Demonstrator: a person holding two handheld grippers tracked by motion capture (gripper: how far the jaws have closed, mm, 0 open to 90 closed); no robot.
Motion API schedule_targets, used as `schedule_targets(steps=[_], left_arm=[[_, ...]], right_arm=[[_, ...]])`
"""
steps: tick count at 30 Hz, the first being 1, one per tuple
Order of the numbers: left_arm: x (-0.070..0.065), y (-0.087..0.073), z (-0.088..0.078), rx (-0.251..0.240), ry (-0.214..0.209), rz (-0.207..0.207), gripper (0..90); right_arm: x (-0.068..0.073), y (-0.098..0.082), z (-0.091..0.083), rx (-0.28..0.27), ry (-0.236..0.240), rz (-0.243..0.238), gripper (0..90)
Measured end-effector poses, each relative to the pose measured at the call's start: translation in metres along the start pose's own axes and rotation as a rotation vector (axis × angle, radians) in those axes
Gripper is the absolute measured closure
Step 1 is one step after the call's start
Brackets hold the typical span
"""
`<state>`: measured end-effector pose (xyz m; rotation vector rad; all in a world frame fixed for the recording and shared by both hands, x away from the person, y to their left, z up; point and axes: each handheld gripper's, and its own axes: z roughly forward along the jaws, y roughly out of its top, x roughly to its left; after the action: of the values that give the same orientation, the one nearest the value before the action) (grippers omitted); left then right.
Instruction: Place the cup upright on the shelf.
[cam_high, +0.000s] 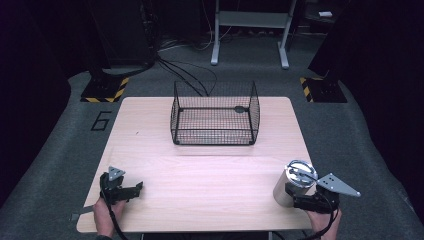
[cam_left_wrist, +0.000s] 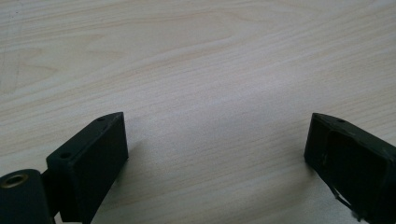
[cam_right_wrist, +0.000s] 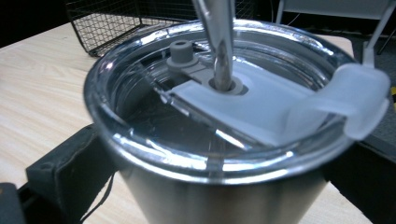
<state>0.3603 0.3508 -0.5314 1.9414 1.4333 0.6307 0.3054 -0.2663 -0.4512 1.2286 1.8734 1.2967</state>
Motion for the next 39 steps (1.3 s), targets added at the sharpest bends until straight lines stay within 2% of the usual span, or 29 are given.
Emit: schedule_targets(steps=[7, 16, 29, 33, 36, 37, 39], left_arm=[[0.000, 0.000, 0.000, 0.000, 0.000, -0.001, 6.1], [0.000, 0.000, 0.000, 0.000, 0.000, -0.002, 6.1], [0.000, 0.000, 0.000, -0.001, 0.001, 0.001, 6.1], [0.000, 0.000, 0.000, -0.001, 0.000, 0.001, 6.1], [0.000, 0.000, 0.000, -0.002, 0.001, 0.000, 6.1], [-0.001, 0.000, 0.000, -0.002, -0.002, -0.014, 6.1], [-0.001, 0.000, 0.000, -0.003, -0.001, -0.008, 6.1]], right_arm=[[0.001, 0.001, 0.005, -0.026, -0.002, 0.006, 0.0], [0.005, -0.002, 0.007, -0.073, -0.039, -0.005, 2.6], [0.008, -0.001, 0.007, -0.078, -0.066, -0.027, 3.4], [0.008, 0.007, 0.002, -0.096, -0.057, -0.026, 3.4], [0.010, 0.013, 0.000, -0.099, -0.051, -0.039, 3.5], [0.010, 0.015, -0.001, -0.091, -0.049, -0.045, 3.5], [0.011, 0.017, -0.001, -0.094, -0.045, -0.042, 3.5]])
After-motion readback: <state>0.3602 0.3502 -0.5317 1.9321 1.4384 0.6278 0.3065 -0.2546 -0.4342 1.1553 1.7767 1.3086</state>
